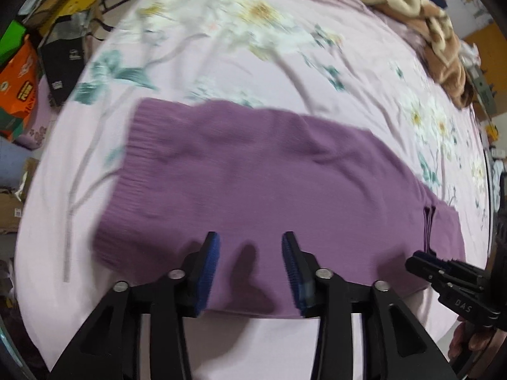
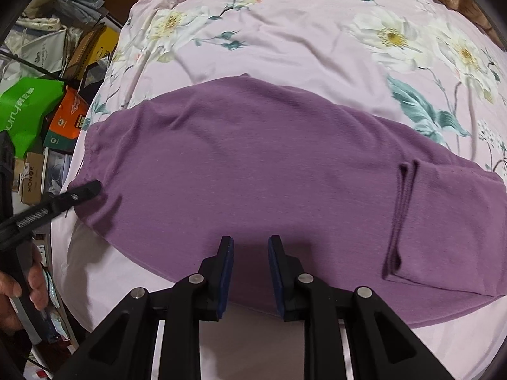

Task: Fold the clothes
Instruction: 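Move both open tools across the purple garment toward its ribbed waistband, then grasp the ribbed waistband edge with the left tool and lift it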

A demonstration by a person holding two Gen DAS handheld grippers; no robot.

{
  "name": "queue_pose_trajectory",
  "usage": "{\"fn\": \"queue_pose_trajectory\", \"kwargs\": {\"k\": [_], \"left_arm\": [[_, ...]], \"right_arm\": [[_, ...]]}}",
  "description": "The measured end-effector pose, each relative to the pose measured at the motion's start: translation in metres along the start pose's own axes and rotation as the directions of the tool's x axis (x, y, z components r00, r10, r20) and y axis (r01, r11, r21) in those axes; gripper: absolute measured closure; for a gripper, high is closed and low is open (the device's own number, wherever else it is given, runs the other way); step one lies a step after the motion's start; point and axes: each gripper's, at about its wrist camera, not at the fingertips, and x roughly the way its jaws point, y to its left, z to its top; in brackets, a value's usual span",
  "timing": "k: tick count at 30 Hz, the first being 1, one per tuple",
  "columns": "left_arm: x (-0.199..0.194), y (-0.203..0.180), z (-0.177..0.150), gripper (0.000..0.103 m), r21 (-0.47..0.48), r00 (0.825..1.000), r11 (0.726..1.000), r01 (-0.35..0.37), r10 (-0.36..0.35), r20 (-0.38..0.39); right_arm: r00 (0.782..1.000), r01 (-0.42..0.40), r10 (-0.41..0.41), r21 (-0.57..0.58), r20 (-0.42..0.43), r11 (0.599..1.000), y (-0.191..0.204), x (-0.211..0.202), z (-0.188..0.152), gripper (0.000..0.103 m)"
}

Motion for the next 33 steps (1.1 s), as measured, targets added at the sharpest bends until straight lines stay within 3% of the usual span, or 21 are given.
{"fn": "queue_pose_trajectory", "kwargs": {"k": [5,11,16,20,24,28,33], "left_arm": [[-0.020,0.047,-0.001,0.052,-0.061,0.998,0.998,-0.021,0.025,0.062],[-0.012,0.092,-0.007,0.051,-0.139,0.999,0.990,0.035,-0.032,0.025],[-0.007,0.107,-0.013,0.052,-0.175,0.998,0.983,0.063,-0.060,0.024],[-0.004,0.123,-0.023,0.052,-0.240,0.986,0.958,0.156,-0.164,-0.014],[0.000,0.125,-0.026,0.051,-0.236,0.985,0.959,0.160,-0.171,-0.025],[0.004,0.142,-0.030,0.052,-0.327,0.976,0.924,0.200,-0.219,-0.021],[0.013,0.145,-0.027,0.051,-0.313,0.974,0.930,0.193,-0.221,-0.057]], "right_arm": [[1.000,-0.003,0.003,-0.011,-0.014,1.000,0.013,0.010,0.003,0.080],[1.000,-0.007,0.005,-0.045,-0.029,0.999,0.030,0.019,0.008,0.080],[0.999,-0.008,0.006,-0.060,-0.033,0.998,0.044,0.024,0.012,0.080],[0.999,-0.006,0.004,-0.064,-0.040,0.998,0.049,0.029,0.014,0.080],[0.999,-0.008,0.005,-0.073,-0.045,0.997,0.056,0.031,0.016,0.080],[0.999,-0.010,0.007,-0.082,-0.046,0.997,0.060,0.032,0.018,0.080],[0.999,-0.011,0.007,-0.079,-0.047,0.997,0.061,0.034,0.019,0.080]]}}
